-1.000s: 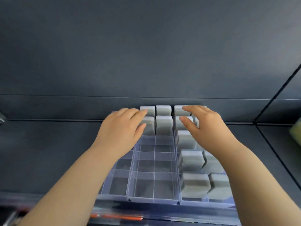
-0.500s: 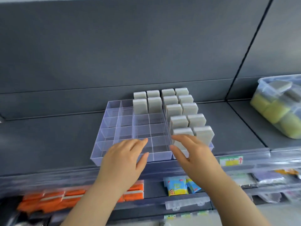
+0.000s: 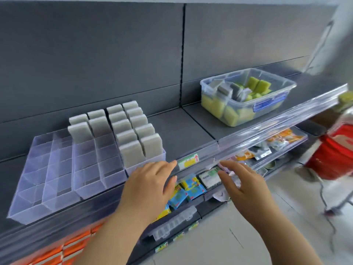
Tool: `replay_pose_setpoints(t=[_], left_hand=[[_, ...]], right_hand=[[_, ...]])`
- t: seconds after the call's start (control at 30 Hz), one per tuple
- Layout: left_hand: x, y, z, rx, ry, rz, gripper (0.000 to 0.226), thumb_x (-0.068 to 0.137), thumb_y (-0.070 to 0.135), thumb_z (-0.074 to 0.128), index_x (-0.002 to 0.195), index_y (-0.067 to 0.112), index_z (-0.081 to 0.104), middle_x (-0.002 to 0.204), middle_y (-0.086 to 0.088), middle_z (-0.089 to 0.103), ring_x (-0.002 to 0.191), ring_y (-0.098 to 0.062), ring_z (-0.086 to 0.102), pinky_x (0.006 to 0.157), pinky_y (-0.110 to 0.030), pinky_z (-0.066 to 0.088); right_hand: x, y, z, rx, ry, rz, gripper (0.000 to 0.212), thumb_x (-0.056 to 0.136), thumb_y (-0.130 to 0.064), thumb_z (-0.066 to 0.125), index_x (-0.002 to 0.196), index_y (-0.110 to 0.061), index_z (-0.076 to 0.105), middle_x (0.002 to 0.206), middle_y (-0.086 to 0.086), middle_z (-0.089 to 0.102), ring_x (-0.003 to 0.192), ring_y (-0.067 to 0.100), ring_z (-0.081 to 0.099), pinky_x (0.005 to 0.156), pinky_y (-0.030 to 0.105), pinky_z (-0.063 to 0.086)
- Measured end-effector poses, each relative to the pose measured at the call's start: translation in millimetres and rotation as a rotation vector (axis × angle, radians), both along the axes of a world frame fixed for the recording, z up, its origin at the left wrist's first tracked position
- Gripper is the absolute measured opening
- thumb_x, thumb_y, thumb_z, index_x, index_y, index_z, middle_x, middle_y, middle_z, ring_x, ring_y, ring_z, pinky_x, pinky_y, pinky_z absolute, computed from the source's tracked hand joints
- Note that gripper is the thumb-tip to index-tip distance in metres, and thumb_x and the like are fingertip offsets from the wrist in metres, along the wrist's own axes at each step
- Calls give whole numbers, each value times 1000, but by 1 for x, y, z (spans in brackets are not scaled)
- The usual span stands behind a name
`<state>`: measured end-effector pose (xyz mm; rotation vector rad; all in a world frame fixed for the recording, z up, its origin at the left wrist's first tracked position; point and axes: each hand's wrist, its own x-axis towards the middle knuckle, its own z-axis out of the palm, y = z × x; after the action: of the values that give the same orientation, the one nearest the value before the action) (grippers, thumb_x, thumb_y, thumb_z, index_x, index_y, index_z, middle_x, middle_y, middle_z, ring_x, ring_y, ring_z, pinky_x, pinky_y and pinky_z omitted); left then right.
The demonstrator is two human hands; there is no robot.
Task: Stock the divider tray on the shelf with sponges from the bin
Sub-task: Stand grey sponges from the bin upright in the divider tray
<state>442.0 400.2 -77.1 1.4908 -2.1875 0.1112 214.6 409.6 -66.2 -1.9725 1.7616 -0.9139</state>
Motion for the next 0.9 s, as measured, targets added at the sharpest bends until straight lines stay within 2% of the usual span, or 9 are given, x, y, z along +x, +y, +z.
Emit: replay_pose_setpoints(t=[0.03, 0.2, 0.37, 0.43, 0.5, 0.63, 0.77, 0.9], left_hand=[[-18, -9, -2, -2, 5, -35, 38, 86, 36, 43, 111, 19, 67, 98, 6, 68, 87, -16, 64, 68, -30, 53], [-126, -61, -11, -16, 31, -192, 34, 84, 33, 45, 106, 20, 69, 96, 8, 68, 85, -15, 65, 65, -29, 54], [-236, -113, -22, -1, 34, -269, 36, 83, 33, 43, 106, 21, 69, 95, 8, 69, 83, -14, 65, 66, -28, 54], [-271, -130, -30, 28, 18, -267, 38, 82, 34, 42, 105, 21, 70, 94, 8, 69, 82, -14, 65, 64, -27, 53], [-298, -146, -36, 64, 7, -262, 39, 83, 34, 41, 107, 20, 69, 95, 8, 69, 82, -14, 66, 64, -27, 53], [-321, -175, -31, 64, 36, -247, 38, 84, 34, 44, 112, 20, 66, 100, 8, 67, 90, -13, 63, 72, -28, 52], [-319, -220, -10, -54, 92, -163, 40, 87, 31, 47, 119, 15, 63, 110, 3, 65, 101, -15, 58, 82, -32, 50], [-315, -281, 4, -162, 124, -89, 37, 88, 27, 49, 119, 12, 64, 113, 0, 64, 103, -17, 59, 84, -34, 51]], right_hand=[[-18, 0, 0, 20, 3, -34, 34, 89, -41, 50, 120, -31, 57, 112, -15, 54, 83, 0, 54, 74, 14, 36], [-118, -17, 0, 58, 28, -158, 33, 89, -38, 52, 121, -29, 58, 113, -12, 56, 107, 12, 54, 85, 24, 39], [-228, -50, 4, 109, 85, -198, 32, 90, -40, 51, 121, -34, 55, 107, -22, 48, 83, -6, 48, 79, 16, 34], [-266, -66, 0, 141, 131, -200, 34, 89, -42, 50, 123, -34, 54, 112, -20, 51, 97, -1, 53, 85, 18, 37], [-298, -86, -5, 173, 182, -204, 38, 90, -46, 48, 125, -35, 51, 122, -16, 53, 114, 6, 49, 93, 21, 38], [-335, -132, -11, 189, 243, -178, 41, 91, -48, 45, 129, -36, 47, 132, -15, 48, 122, 7, 43, 95, 21, 36], [-352, -191, -7, 134, 255, -101, 41, 91, -45, 46, 130, -33, 47, 135, -16, 46, 124, 5, 41, 94, 16, 30], [-363, -265, 10, 72, 229, -63, 40, 91, -43, 48, 130, -32, 48, 131, -17, 47, 121, 5, 43, 92, 16, 30]])
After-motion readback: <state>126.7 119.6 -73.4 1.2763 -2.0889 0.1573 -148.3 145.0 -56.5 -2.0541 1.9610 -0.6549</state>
